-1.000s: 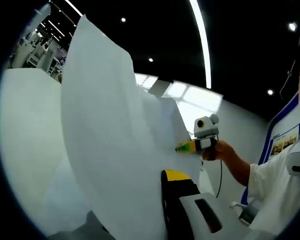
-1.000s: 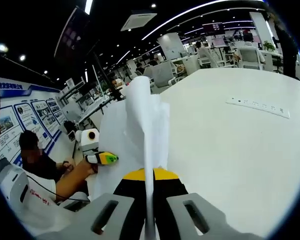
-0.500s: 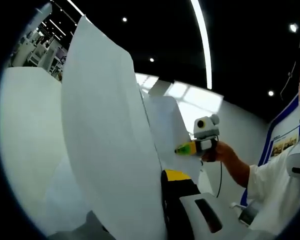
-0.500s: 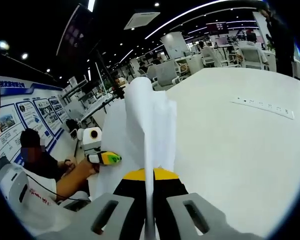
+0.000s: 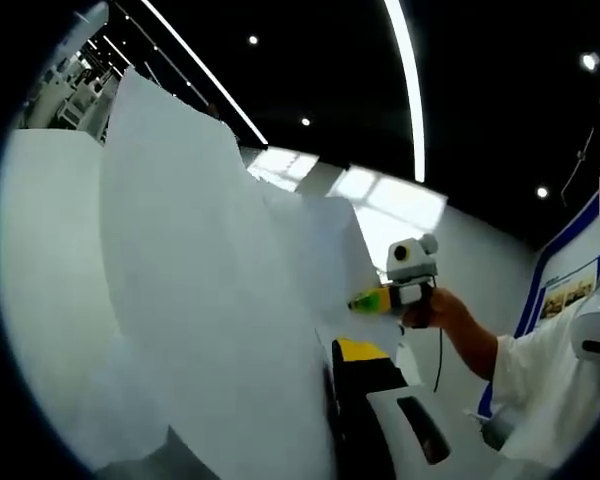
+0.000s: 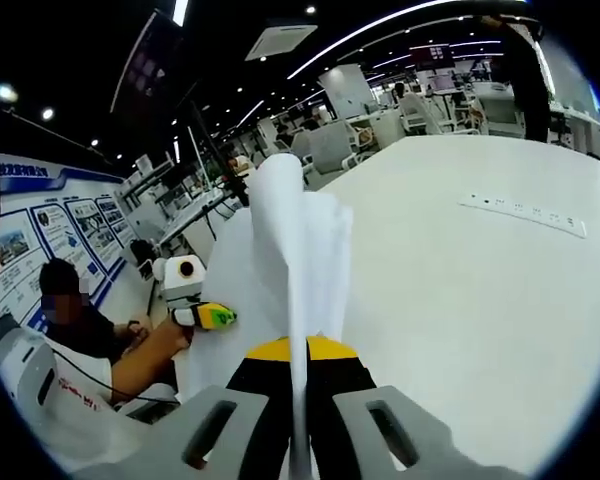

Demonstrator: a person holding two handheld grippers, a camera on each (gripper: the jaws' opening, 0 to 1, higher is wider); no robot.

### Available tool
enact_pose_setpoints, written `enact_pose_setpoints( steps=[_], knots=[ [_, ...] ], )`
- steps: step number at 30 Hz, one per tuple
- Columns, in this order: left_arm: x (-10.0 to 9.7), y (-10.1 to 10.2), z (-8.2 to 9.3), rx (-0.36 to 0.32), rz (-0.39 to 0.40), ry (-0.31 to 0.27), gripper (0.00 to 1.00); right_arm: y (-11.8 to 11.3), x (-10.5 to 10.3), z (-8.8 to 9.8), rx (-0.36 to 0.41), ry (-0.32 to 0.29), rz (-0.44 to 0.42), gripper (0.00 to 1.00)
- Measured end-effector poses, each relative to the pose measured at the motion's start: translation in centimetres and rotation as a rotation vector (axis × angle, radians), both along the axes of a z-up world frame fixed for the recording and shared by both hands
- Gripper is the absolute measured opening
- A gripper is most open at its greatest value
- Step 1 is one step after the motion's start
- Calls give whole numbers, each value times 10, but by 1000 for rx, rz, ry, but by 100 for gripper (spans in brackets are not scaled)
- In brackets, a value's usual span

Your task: Organize the stack of printing papers by aligning and flattening the scattered papers on the table

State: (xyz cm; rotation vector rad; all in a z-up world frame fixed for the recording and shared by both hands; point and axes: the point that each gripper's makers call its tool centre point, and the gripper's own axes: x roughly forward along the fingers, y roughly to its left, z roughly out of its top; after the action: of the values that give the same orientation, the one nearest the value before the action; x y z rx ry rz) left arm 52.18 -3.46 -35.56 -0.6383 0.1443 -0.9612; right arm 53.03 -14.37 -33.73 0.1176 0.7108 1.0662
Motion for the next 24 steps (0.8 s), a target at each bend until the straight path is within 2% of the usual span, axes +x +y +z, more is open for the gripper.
enact_pose_setpoints(
  steps=[24],
  knots=[
    [-1,2,2,-9,5,-2,13,27,-7,-1,19,18,53,0]
  ],
)
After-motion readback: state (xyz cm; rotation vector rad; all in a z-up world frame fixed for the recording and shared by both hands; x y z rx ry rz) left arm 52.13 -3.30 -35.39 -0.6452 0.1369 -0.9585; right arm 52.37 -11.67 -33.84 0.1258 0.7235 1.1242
